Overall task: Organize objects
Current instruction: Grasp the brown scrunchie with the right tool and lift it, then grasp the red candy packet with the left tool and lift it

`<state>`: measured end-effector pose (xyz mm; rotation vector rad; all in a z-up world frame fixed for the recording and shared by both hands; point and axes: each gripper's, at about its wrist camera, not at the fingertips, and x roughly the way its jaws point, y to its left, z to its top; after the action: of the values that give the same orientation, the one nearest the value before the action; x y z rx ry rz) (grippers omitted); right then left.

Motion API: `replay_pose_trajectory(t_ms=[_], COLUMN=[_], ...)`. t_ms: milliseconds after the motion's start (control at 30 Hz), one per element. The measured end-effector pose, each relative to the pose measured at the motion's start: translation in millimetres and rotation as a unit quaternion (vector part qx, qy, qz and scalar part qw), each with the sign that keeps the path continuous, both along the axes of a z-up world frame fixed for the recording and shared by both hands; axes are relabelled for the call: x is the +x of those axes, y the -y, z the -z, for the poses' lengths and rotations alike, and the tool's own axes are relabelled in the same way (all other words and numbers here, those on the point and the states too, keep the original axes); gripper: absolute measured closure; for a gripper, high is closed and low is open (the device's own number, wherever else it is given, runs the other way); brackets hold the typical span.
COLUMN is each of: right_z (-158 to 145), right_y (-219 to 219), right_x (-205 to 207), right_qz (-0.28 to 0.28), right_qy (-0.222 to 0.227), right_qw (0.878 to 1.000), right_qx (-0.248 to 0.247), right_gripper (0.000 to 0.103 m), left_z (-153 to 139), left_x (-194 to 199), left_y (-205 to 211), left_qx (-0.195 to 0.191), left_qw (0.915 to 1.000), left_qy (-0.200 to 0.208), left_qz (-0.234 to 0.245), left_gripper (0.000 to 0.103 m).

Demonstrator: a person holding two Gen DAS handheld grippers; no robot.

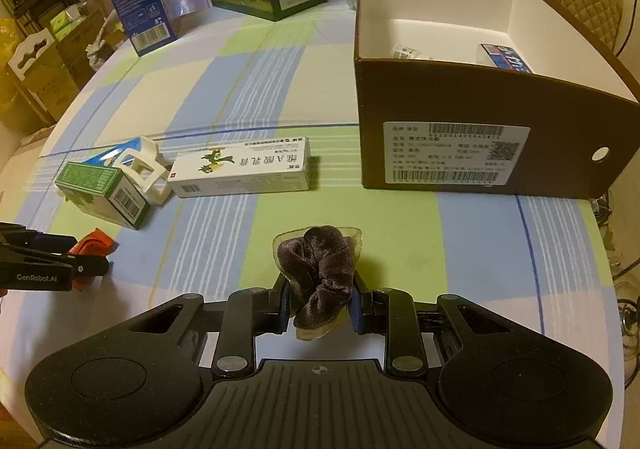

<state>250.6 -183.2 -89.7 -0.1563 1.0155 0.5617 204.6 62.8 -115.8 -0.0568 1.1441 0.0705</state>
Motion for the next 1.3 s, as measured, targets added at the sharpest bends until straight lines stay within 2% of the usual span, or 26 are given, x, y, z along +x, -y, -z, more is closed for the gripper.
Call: replay_pose_trajectory(t_ms=[100, 333, 1067, 1300], right_z=[-0.5, 0.1, 1.8, -2.9], right_y=[2.4, 3.5, 15.7, 33.1], right_x=[-0.6, -0.8, 5.6, 11.1], right_qz=[0.002, -0.006, -0.022, -0.018], right_qy=[0.000, -0.003, -0.014, -0.018], right_qw=[1.000, 1.000, 1.000, 1.000], right_qx=[0.001, 0.003, 0.004, 0.005], right_gripper=[0.078, 0.078, 0.078, 0.078], left_z=[-0.6, -2.4, -4.5, -20.6], left_x=[-1.3, -4.1, -15.1, -17.3], left_y=[3.3, 10.5, 21.9, 31.0], left_qx=[0.008, 0.007, -0.009, -0.012], left_qw=[1.0000, 1.0000, 0.9996, 0.9998], left_qy=[-0.001, 0.001, -0.013, -0.002], left_qz=[0.001, -0.007, -0.023, -0.017], left_gripper=[0.054, 0.074, 0.079, 0.079])
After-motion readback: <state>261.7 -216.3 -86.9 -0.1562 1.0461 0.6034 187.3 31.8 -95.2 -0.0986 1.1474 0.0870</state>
